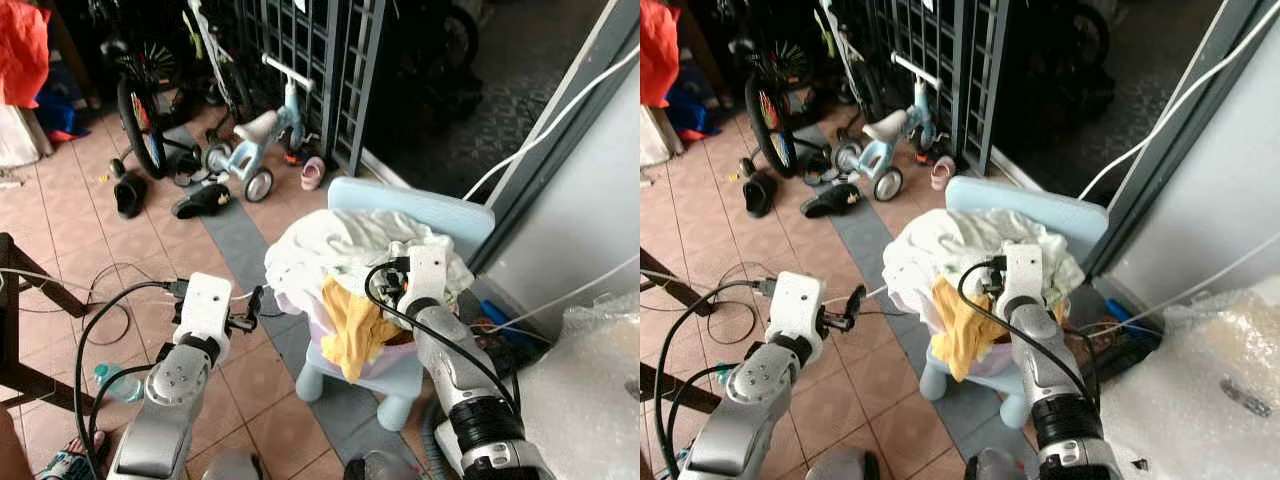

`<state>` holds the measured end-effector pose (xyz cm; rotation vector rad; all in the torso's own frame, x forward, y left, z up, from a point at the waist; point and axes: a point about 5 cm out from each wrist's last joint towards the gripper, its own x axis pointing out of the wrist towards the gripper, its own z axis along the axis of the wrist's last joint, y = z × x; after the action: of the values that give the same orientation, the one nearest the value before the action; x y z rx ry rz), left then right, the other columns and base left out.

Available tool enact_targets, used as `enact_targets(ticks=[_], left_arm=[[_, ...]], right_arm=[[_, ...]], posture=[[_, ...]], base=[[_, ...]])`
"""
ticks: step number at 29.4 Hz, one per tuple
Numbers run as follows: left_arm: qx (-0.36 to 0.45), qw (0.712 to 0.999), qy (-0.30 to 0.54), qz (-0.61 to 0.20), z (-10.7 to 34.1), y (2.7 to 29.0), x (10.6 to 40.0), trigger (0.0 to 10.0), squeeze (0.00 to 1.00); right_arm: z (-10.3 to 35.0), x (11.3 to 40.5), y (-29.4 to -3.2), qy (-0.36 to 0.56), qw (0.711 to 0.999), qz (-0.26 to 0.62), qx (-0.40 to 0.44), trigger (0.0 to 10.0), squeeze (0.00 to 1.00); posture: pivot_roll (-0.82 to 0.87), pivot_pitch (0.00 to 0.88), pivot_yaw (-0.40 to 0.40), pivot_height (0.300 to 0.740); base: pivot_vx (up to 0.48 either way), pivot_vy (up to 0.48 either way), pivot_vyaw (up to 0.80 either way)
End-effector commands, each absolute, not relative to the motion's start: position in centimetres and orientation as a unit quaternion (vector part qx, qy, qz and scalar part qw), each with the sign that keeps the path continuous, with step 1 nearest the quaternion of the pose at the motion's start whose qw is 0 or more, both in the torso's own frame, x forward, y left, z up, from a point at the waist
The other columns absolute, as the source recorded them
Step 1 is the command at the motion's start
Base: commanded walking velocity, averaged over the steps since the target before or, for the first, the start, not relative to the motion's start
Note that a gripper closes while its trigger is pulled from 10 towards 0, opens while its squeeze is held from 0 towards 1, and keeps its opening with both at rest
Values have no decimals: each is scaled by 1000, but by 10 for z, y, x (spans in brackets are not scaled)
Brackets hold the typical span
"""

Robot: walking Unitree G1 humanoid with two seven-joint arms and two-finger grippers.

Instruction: Clothes washing

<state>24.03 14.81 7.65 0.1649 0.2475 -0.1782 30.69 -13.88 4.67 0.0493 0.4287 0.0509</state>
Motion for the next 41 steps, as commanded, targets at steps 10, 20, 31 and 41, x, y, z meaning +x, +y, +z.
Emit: enact_targets(ticks=[10, 20, 31, 41], left_arm=[[88, 985, 131, -76, 81, 152, 221, 10000, 0], [89, 983, 144, -71, 82, 152, 212, 10000, 0], [87, 984, 140, -71, 82, 150, 216, 10000, 0], [83, 980, 122, -132, 83, 140, 223, 10000, 0]], right_arm=[[52, 329, -140, 216, 976, -7, 23, 10000, 1000], [25, 323, -124, 312, 949, -22, 42, 0, 75], [19, 320, -107, 330, 936, -4, 125, 0, 0], [25, 326, -110, 317, 938, -8, 141, 0, 0]], posture=[[68, 117, -49, 740], [84, 142, -58, 740], [75, 119, -67, 740], [66, 97, -72, 740]], base=[[0, 0, 0], [0, 0, 0], [0, 0, 0], [0, 0, 0]])
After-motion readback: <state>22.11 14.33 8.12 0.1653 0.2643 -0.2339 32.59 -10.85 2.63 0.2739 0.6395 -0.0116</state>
